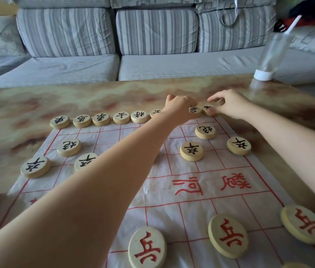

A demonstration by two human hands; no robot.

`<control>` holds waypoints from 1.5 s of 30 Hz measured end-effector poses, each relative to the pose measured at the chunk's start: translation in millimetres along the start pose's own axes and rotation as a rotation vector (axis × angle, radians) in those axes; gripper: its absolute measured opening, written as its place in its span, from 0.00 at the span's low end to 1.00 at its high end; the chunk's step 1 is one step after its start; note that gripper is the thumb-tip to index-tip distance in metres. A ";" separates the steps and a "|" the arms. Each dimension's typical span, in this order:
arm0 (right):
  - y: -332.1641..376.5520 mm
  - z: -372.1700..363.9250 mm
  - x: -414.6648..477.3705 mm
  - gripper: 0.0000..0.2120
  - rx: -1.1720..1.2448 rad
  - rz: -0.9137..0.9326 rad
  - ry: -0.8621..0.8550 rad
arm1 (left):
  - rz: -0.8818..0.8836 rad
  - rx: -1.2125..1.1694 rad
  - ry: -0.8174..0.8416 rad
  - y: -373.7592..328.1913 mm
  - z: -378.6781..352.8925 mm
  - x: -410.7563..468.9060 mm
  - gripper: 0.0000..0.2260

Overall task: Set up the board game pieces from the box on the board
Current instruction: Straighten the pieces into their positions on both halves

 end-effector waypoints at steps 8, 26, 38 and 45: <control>-9.0 -1.3 -0.4 0.27 -0.026 -0.112 -0.074 | 0.066 0.134 -0.125 2.2 0.3 5.8 0.26; -11.8 -3.2 1.2 0.29 0.180 -0.140 0.070 | 0.190 0.002 -0.015 8.1 -3.3 -1.6 0.22; -17.6 -9.6 3.2 0.24 0.108 -0.145 0.058 | 0.174 0.097 -0.057 2.3 -7.8 3.5 0.22; -20.8 -13.2 1.5 0.30 0.220 -0.153 0.085 | 0.196 -0.044 -0.040 3.8 -3.3 -2.9 0.21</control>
Point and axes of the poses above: each hand's wrist, its own x-axis towards the middle knuckle, its own z-axis out of the back of the hand, y = z × x, the point moved 5 cm from there along x, towards the middle knuckle, and after that the axes turned 10 degrees about -y, right-handed, at the moved point
